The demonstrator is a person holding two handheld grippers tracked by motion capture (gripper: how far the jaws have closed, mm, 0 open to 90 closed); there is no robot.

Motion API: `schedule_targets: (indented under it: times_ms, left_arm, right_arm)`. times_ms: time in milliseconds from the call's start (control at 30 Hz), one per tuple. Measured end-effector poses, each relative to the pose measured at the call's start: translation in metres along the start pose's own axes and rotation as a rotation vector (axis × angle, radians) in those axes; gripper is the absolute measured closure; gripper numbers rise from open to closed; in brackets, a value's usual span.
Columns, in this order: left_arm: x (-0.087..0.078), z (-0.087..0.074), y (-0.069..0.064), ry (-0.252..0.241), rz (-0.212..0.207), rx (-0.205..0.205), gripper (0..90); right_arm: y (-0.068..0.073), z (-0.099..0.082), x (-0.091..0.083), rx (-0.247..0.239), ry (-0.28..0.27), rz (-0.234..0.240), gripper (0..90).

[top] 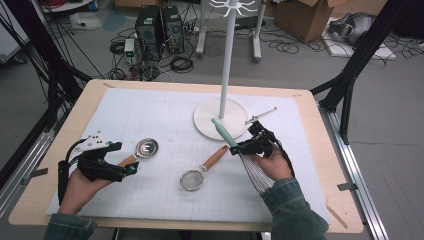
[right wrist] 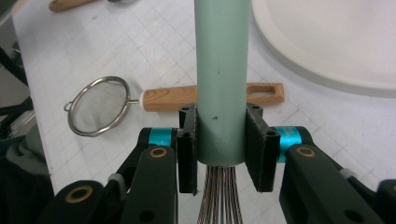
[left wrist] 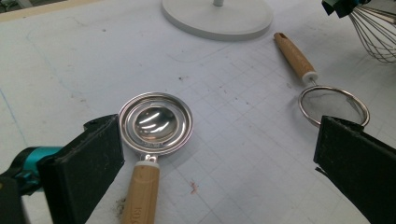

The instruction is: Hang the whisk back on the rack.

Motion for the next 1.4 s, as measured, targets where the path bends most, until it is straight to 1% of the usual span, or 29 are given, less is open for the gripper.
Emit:
schedule_targets:
  times_ms: [100,267,300,367,467,500,667,733,800,833,867,900,933,1000,1067,1133,1233,1367,1400]
  left_arm:
    - [0.002,0.003,-0.003,-0.009,-0.014,0.001,4.1]
    - [0.006,0.008,-0.007,-0.019,-0.034,-0.001,4.2]
    - [0.007,0.009,-0.007,-0.02,-0.039,0.0,4.4]
    - [0.01,0.011,-0.01,-0.027,-0.063,0.005,8.2]
    - [0.016,0.015,-0.013,-0.027,-0.084,0.006,9.1]
    - [0.017,0.017,-0.015,-0.027,-0.093,0.009,9.9]
    - [0.022,0.03,-0.022,-0.04,-0.131,0.023,12.5]
    - [0.023,0.034,-0.025,-0.043,-0.14,0.027,12.9]
    - [0.025,0.039,-0.026,-0.047,-0.147,0.031,13.2]
    - [0.025,0.04,-0.027,-0.049,-0.149,0.031,13.3]
    - [0.026,0.042,-0.028,-0.051,-0.151,0.033,13.3]
    - [0.027,0.043,-0.029,-0.053,-0.155,0.033,13.3]
    - [0.028,0.044,-0.03,-0.054,-0.159,0.034,13.6]
    - [0.03,0.046,-0.031,-0.052,-0.166,0.037,13.6]
    - [0.032,0.046,-0.032,-0.048,-0.168,0.04,13.6]
    - [0.034,0.044,-0.033,-0.045,-0.168,0.04,13.6]
    - [0.035,0.041,-0.032,-0.041,-0.165,0.036,13.6]
    - [0.033,0.04,-0.03,-0.046,-0.16,0.034,13.6]
    - [0.033,0.041,-0.03,-0.048,-0.161,0.034,13.6]
  right_arm:
    - [0.001,0.0,-0.003,-0.003,-0.009,0.004,69.1]
    - [0.002,0.001,-0.01,-0.008,-0.036,0.017,69.1]
    - [0.003,0.002,-0.011,-0.015,-0.048,0.021,69.1]
    - [0.005,0.003,-0.014,-0.014,-0.067,0.031,69.1]
    - [0.01,0.006,-0.021,-0.021,-0.101,0.055,69.1]
    - [0.014,0.008,-0.025,-0.032,-0.126,0.066,69.1]
    - [0.022,0.012,-0.031,-0.053,-0.176,0.1,69.1]
    - [0.024,0.015,-0.033,-0.058,-0.197,0.116,69.1]
    - [0.025,0.015,-0.035,-0.057,-0.204,0.121,69.1]
    - [0.026,0.017,-0.036,-0.062,-0.219,0.13,69.1]
    - [0.028,0.019,-0.039,-0.066,-0.247,0.146,69.1]
    - [0.028,0.019,-0.039,-0.066,-0.247,0.146,69.1]
    - [0.03,0.022,-0.043,-0.074,-0.277,0.163,69.1]
    - [0.031,0.023,-0.044,-0.08,-0.287,0.168,69.1]
    - [0.033,0.026,-0.049,-0.097,-0.33,0.17,69.1]
    - [0.035,0.029,-0.053,-0.086,-0.359,0.193,69.1]
    - [0.037,0.035,-0.058,-0.086,-0.406,0.224,69.1]
    - [0.038,0.038,-0.058,-0.09,-0.414,0.221,69.1]
    - [0.041,0.04,-0.058,-0.097,-0.421,0.224,69.1]
Point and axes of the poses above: each handheld gripper's, and its own axes: x roughly forward along the jaws, z roughly out of its top, y roughly to its left, the point moved 9 cm from there along x, roughly forward along the jaws, and after that the axes turned 15 degrees about -z, right-handed, at the moved point
